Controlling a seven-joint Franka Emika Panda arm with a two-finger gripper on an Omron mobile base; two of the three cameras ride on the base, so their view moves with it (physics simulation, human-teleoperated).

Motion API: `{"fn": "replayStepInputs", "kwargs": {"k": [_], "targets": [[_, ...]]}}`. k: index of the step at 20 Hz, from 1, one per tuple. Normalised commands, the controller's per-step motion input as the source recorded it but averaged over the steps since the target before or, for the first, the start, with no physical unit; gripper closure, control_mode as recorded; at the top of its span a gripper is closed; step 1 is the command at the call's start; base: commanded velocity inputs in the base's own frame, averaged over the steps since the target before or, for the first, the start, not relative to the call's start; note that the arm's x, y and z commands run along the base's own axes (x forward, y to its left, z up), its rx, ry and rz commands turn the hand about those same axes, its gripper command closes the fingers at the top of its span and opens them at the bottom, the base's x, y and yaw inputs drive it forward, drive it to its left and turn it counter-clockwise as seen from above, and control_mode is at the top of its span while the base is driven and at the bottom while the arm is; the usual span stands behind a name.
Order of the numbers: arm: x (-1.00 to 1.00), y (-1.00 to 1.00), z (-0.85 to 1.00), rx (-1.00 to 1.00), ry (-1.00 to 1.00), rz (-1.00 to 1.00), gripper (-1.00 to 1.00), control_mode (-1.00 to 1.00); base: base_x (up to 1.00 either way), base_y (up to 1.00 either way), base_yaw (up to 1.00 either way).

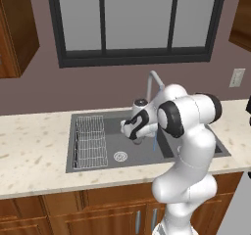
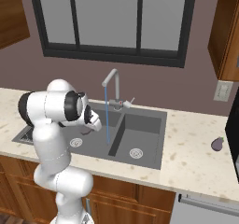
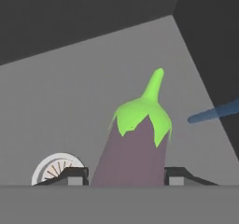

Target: Turn on the sink faucet. Then move the eggplant from the counter to the sink. Turn off the sink. Move the vegetable from the sink to the pot next to the stove. Finally move the pot to the rear right burner.

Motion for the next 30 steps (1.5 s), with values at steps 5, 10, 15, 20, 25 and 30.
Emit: {"fn": "replayStepInputs", "kwargs": {"k": [5, 10, 15, 20, 25, 30], "targets": [[0.24, -0.03, -0.36, -0.02, 0.08, 0.00, 1.00, -1.00, 0.00, 0.00, 0.00], [0.24, -0.03, -0.32, -0.02, 0.07, 0.00, 1.00, -1.00, 0.00, 0.00, 0.00], [0.22, -0.03, -0.26, 0.00, 0.03, 0.00, 1.00, -1.00, 0.00, 0.00, 0.00], [0.23, -0.02, -0.25, 0.00, 0.01, 0.00, 1.00, -1.00, 0.00, 0.00, 0.00], [0.21, 0.00, -0.29, 0.00, 0.03, 0.00, 1.00, -1.00, 0.00, 0.00, 0.00], [0.13, 0.00, -0.22, 0.00, 0.03, 0.00, -1.00, -1.00, 0.00, 0.00, 0.00]]}}
